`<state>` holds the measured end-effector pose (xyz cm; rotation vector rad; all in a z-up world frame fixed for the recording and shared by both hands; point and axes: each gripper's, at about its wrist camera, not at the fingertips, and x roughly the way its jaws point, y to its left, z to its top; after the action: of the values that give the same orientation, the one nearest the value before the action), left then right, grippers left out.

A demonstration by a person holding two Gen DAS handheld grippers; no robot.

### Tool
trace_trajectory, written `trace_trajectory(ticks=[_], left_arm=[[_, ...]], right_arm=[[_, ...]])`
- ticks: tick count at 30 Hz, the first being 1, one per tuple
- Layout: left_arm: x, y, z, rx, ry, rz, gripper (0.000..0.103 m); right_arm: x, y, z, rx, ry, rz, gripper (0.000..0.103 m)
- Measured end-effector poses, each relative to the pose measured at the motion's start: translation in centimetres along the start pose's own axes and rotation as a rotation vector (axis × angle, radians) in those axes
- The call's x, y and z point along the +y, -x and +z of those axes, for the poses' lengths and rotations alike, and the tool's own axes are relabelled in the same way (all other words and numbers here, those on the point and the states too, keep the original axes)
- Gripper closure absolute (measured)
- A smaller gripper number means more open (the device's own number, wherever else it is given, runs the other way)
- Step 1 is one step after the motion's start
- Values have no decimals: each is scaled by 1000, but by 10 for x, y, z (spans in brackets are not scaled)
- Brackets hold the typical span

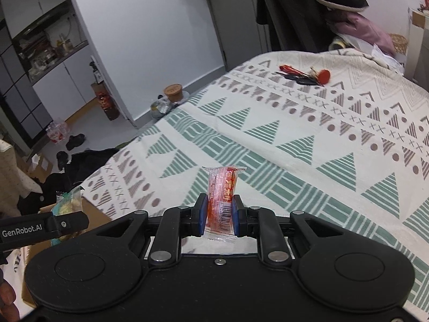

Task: Organize snacks
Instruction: 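Carry both snacks over the box and open both tools to drop them in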

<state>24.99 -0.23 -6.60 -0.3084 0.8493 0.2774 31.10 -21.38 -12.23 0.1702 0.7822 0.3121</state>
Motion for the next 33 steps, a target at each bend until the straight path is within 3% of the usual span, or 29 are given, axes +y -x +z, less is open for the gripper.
trace_trajectory(ticks=[19, 33], left_arm=[[78, 49, 5, -37, 71, 53, 55], [122, 48, 1, 29, 127, 21, 51]], right_arm=[[68, 34, -14, -32, 97, 65, 84], [126, 42, -31, -16, 150, 118, 84]])
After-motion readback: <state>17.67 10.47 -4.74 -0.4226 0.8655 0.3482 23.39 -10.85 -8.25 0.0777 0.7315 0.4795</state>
